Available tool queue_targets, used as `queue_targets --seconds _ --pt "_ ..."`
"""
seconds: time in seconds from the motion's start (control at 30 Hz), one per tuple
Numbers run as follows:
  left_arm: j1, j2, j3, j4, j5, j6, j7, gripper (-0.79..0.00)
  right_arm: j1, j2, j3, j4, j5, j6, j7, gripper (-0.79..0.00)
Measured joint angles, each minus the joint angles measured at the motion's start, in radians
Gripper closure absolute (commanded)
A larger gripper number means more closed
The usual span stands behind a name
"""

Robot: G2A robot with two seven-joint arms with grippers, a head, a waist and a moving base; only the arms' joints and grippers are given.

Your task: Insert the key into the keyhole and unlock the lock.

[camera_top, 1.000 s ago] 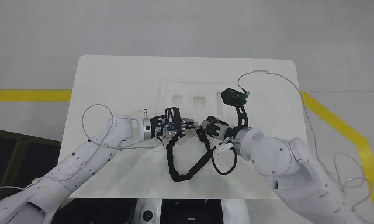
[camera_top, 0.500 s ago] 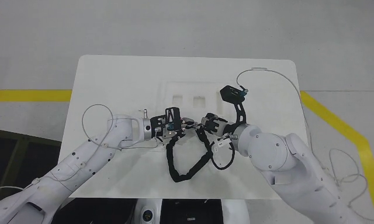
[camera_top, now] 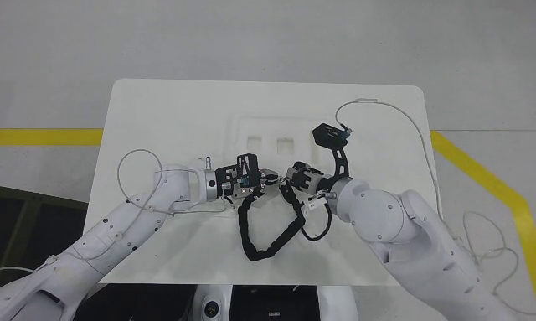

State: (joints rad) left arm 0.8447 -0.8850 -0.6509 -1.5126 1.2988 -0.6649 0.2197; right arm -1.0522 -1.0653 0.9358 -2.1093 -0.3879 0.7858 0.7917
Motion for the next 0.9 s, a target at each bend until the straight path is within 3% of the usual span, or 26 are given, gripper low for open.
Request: queue_targets --seconds 0.9 --pt "0.0 0.0 0.0 0.0 0.0 0.0 0.0 0.0 -0.006 -0.016 -0.005 0.016 -0.029 -0.028 -0.035 0.0"
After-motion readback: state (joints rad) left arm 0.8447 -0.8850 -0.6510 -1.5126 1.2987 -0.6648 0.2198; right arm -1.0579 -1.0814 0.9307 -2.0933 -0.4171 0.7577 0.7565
